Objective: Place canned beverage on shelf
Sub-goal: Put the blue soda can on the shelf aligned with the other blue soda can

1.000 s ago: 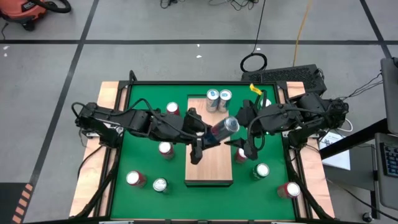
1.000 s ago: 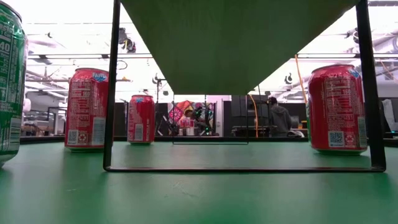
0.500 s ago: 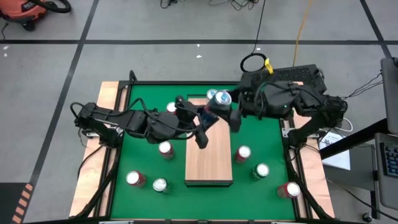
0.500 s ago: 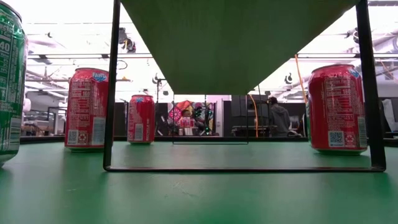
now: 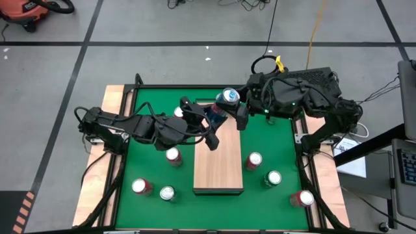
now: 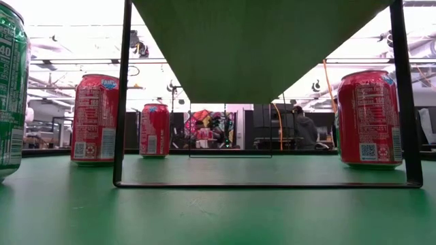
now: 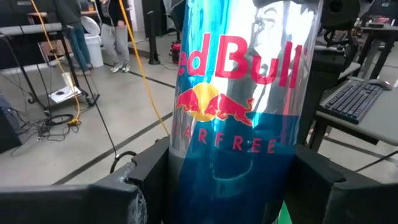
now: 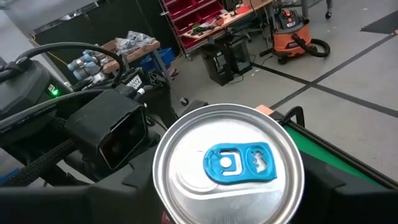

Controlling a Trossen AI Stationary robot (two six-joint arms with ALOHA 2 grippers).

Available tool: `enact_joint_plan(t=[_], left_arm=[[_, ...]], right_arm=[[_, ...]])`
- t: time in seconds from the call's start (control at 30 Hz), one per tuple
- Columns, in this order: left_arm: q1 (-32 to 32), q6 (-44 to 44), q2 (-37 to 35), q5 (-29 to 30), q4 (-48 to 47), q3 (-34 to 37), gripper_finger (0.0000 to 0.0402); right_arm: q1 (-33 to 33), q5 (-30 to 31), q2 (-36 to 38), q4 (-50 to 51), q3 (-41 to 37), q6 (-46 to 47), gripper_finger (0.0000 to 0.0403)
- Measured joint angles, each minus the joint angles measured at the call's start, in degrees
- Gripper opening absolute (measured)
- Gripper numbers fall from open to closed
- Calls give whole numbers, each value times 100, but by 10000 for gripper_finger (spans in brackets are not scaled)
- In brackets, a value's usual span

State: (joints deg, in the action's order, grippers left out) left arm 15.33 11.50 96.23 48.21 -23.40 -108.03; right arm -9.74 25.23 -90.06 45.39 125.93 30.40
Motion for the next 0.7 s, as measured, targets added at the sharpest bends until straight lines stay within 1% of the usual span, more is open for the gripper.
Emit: enact_joint_plan(t=[0.1, 0.17, 0.37, 0.47, 0.53, 0.63, 0.7], left_arm=[[2, 16, 1, 29, 10, 0, 236], [-3, 17, 2, -26, 19, 0, 247], [-4, 447, -29, -121, 0, 2, 319], [-9, 515, -44, -405, 19, 0, 352], [-9, 730, -61, -571, -18, 0, 365], [-30, 1143, -170, -836, -198, 1, 373], [-46, 1211, -267, -1001, -336, -7, 374]], right_arm=[[0, -2, 0, 8, 0, -34, 236], [0, 2, 0, 35, 2, -47, 235], [2, 2, -11, 180, 0, -134, 230], [0, -8, -11, 200, -3, -312, 231], [1, -120, -10, 202, -3, -453, 231], [4, -363, 5, 262, -2, -569, 229], [4, -482, 15, 380, -2, -576, 230]])
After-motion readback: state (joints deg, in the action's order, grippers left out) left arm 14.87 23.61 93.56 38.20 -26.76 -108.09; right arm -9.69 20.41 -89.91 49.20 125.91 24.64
